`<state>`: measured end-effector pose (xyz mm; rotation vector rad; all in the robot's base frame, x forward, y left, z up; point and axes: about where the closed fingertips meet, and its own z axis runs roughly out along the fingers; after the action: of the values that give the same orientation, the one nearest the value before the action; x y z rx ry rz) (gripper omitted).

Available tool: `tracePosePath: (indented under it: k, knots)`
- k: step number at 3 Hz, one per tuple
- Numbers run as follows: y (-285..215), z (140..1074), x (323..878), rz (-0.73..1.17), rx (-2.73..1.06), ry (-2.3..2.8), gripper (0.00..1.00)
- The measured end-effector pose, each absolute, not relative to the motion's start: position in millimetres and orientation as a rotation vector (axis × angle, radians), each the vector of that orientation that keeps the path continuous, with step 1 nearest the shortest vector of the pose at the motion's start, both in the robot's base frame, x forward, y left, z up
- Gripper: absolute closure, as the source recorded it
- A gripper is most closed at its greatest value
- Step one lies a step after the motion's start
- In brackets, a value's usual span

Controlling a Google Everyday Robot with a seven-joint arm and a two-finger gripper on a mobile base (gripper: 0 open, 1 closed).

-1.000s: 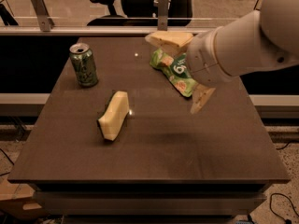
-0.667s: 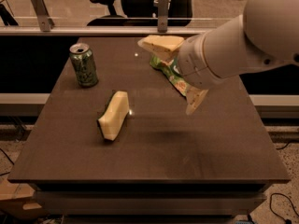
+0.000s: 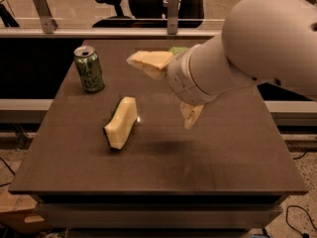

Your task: Pick sponge

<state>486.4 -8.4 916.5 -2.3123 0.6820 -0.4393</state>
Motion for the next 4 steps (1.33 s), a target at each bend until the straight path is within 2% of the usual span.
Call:
tracePosePath:
  k: [2,4]
  knots:
    - [18.2,899.5,473.2,-0.472,-2.417,0.612,0.00]
    - [36.3,902.0,488.3,-0.482,-2.522,0.499,0.00]
